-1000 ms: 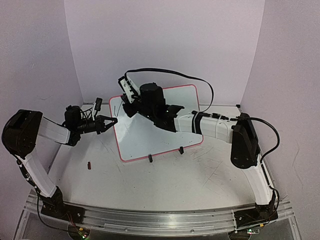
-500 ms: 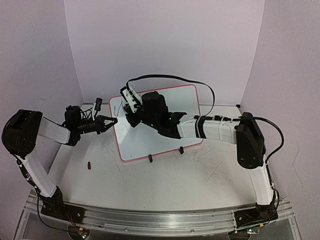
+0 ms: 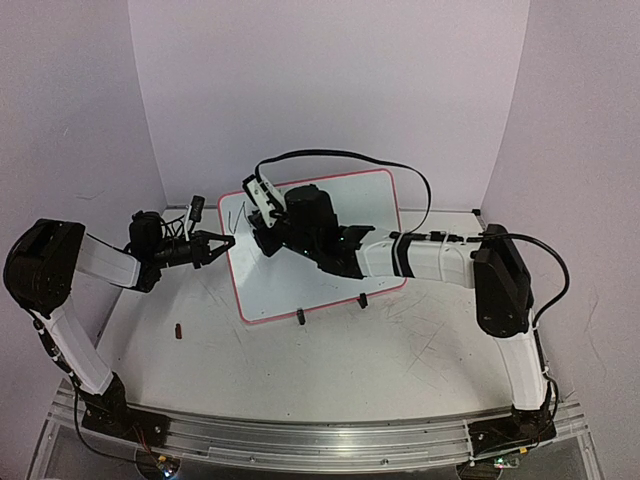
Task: Write a sentence on the whiteboard
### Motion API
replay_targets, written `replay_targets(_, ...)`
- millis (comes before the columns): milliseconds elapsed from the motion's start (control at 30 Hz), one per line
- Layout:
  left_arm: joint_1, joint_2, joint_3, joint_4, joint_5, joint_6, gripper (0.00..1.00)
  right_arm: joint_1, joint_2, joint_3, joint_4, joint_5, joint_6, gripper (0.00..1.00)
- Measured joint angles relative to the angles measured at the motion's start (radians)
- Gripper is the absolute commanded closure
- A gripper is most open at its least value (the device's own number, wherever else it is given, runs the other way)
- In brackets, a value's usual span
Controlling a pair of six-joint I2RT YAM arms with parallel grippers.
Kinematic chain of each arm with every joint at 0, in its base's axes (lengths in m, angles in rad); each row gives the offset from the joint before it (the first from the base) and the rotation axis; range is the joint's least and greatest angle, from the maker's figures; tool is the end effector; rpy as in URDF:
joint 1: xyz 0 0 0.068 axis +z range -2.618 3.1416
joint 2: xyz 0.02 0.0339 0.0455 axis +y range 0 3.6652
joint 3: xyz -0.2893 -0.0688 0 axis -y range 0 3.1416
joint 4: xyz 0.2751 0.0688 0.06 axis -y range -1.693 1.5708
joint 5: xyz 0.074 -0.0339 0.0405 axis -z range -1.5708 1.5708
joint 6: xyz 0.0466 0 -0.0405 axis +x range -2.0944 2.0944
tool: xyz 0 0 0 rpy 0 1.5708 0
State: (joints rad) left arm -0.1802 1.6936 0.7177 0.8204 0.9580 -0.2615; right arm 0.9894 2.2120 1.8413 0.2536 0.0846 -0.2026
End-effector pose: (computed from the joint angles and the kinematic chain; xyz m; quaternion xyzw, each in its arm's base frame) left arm 0.3462 -0.1018 0.1908 0.2719 0.6860 -0.4681 0.4862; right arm 0.3278 0.4916 0.2875 -0.3958 0.6337 0.2253 0.6253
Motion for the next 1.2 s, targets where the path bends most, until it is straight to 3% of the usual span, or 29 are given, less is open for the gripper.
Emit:
replay_targets(667, 0.0, 0.0, 0.0, 0.002, 0.007, 0.001, 1.0, -0.014, 0.001, 0.076, 0.029, 0.155, -0.029, 1.0)
replay_targets(933, 0.0, 0.0, 0.0, 0.002, 0.007, 0.001, 1.0, -0.018, -0.204, -0.261, 0.098, -0.024, 0.011, 1.0)
replay_targets(1200, 0.0, 0.0, 0.0, 0.002, 0.007, 0.001, 1.0, -0.02, -0.235, -0.26, 0.13, -0.074, 0.029, 1.0)
